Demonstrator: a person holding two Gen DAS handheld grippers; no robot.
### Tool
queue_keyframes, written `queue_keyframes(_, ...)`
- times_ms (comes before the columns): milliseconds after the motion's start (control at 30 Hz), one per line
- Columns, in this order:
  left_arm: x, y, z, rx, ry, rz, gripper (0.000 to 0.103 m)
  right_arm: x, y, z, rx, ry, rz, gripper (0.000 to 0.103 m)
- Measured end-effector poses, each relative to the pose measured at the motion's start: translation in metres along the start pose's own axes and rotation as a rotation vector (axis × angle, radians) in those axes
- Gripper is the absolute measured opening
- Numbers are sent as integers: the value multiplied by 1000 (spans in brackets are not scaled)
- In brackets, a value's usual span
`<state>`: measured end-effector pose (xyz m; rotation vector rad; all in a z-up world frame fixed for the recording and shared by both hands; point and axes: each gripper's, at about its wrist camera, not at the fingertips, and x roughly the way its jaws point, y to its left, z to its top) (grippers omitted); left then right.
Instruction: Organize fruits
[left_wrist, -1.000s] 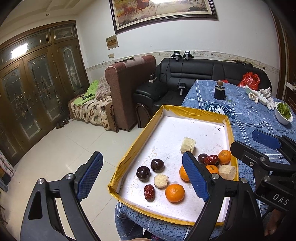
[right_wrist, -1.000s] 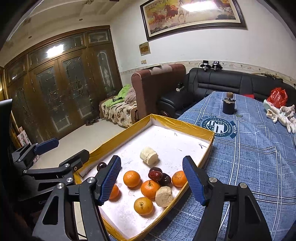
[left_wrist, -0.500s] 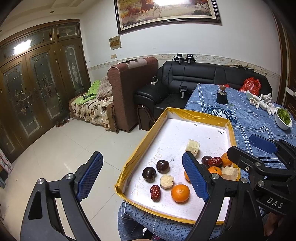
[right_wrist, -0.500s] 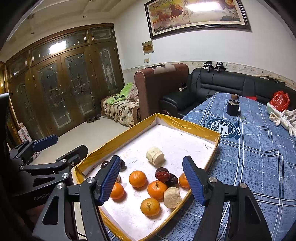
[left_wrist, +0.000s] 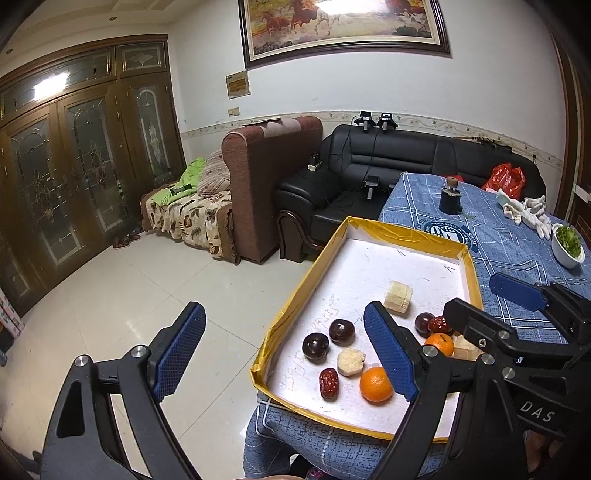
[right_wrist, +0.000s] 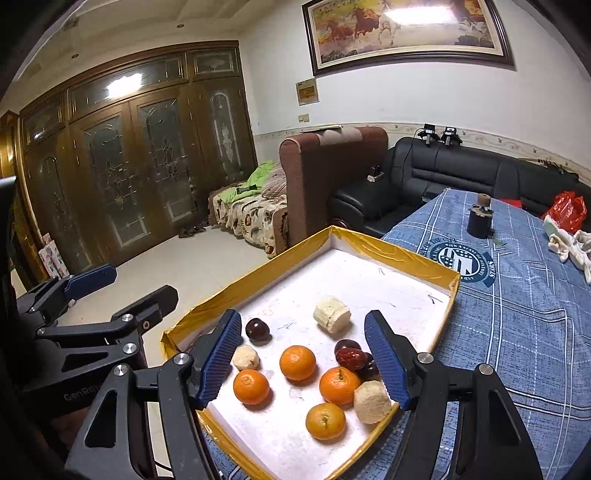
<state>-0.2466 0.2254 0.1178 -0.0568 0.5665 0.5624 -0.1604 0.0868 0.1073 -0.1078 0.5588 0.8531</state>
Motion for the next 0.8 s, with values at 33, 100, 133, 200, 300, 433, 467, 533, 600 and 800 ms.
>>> queue_keyframes(33,0,1,0,0,-1,-1,88,1,1,0,-2,1,0,71)
queue_keyframes(100,0,2,0,-1,-1,-1,88,2,2,1,-6,1,1,71)
queue_keyframes(133,0,3,0,-1,-2,0,88,3,2,1,-7,1,2,71)
queue_keyframes(200,1,4,1,-4,-3,-1,88,4,4,1,-8,3,5,71)
queue_keyframes(300,1,8,1,-12,-3,-5,88,7,5,1,-13,6,7,71)
queue_keyframes(433,1,9,2,-13,-2,-6,88,8,5,2,-13,6,6,71)
queue_keyframes(467,1,9,2,-11,0,-8,88,8,4,1,-12,6,5,71)
queue_keyframes(533,1,9,3,-9,0,-6,88,9,2,1,-8,5,4,71)
queue_keyframes(600,2,8,4,-6,1,-4,88,9,1,1,-3,7,3,71)
queue_keyframes(800,4,1,5,6,3,-4,88,10,-10,2,21,5,-1,71)
